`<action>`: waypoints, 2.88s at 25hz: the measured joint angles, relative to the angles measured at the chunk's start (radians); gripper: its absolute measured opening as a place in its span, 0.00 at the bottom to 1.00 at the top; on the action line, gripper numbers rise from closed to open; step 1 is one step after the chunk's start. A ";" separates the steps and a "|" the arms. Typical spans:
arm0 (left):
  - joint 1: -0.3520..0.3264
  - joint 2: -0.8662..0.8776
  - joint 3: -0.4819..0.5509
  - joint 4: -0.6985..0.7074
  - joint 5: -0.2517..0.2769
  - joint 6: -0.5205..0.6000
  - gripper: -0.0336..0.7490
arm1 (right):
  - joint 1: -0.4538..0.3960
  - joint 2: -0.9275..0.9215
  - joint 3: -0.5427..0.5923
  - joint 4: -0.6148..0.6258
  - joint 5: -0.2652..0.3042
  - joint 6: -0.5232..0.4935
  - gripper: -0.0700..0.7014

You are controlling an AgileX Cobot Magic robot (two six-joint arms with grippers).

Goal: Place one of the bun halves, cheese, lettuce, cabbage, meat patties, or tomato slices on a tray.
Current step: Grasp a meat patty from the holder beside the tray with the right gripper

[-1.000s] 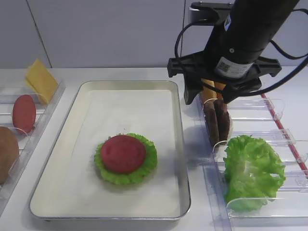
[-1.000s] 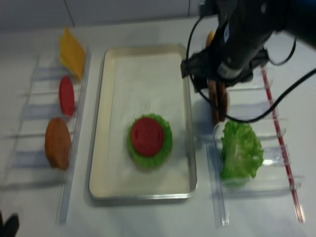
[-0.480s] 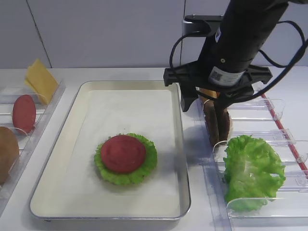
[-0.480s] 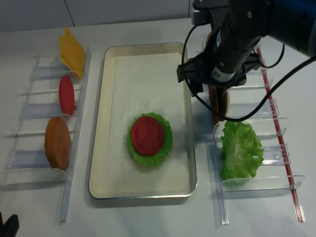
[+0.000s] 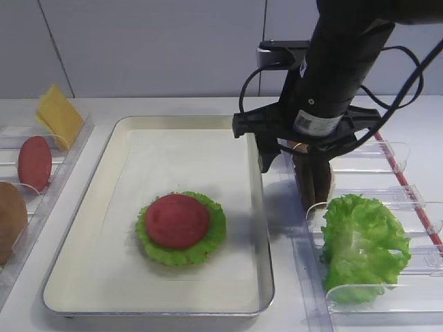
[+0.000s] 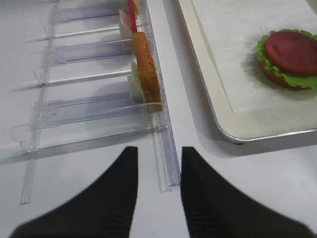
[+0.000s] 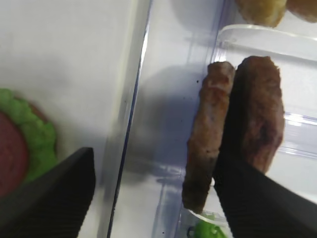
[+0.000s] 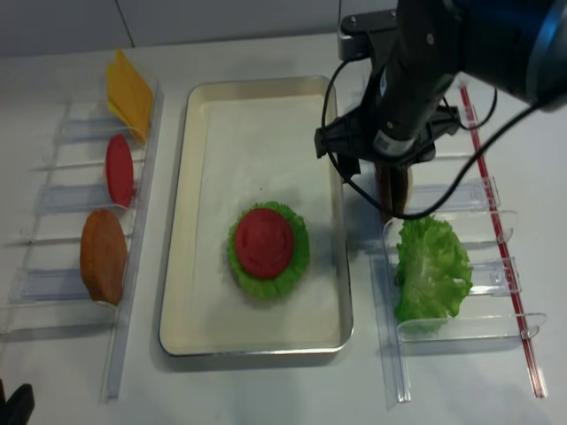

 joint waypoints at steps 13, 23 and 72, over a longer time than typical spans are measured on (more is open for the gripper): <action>0.000 0.000 0.000 0.000 0.000 0.000 0.34 | 0.000 0.014 0.000 -0.065 -0.001 -0.003 0.56; 0.000 0.000 0.000 0.000 0.000 0.000 0.34 | 0.000 0.014 0.000 -0.099 -0.001 -0.003 0.42; 0.000 0.000 0.000 0.001 0.000 0.000 0.34 | 0.000 -0.194 0.013 0.152 0.077 -0.249 0.26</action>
